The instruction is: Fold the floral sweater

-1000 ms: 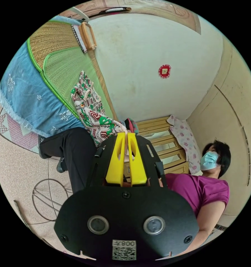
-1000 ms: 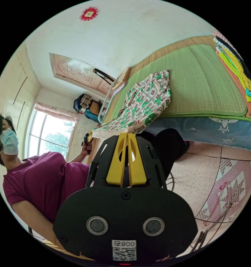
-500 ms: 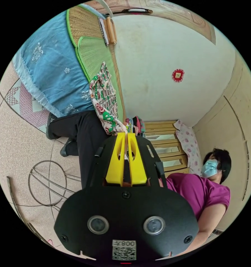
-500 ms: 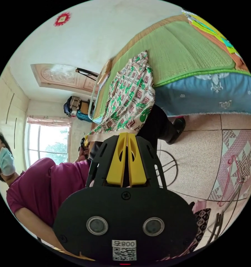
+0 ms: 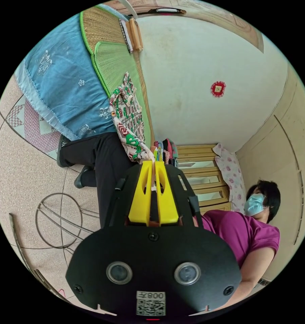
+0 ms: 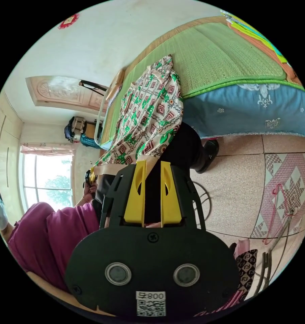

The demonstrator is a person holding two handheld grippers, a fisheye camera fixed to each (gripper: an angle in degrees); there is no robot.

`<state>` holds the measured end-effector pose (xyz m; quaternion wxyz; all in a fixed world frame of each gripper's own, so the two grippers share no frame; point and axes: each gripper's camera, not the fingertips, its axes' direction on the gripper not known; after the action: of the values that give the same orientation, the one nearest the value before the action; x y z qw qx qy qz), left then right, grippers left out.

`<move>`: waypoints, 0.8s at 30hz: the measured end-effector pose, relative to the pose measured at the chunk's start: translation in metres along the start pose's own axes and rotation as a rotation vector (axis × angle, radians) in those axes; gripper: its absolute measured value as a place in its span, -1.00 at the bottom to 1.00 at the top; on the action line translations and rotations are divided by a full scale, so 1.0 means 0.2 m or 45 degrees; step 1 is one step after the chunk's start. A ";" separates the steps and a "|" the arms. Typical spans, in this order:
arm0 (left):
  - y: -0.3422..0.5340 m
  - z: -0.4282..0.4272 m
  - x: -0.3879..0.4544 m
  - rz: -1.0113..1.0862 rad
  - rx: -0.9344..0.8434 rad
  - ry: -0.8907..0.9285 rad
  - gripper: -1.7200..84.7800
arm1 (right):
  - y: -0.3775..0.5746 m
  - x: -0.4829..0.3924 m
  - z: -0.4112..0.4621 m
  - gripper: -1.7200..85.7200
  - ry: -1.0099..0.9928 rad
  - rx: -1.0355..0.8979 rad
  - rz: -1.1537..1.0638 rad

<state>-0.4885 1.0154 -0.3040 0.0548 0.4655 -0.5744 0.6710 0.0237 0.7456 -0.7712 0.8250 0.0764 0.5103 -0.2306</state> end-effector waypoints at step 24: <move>-0.12 -0.05 -0.03 0.232 0.031 0.234 -0.93 | 0.19 -0.01 -0.43 -0.96 -0.292 0.226 -0.191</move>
<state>-0.4769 1.0341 -0.2893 0.0402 0.3488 -0.5986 0.7200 -0.0297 0.8106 -0.8142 0.8482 0.0839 0.3947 -0.3430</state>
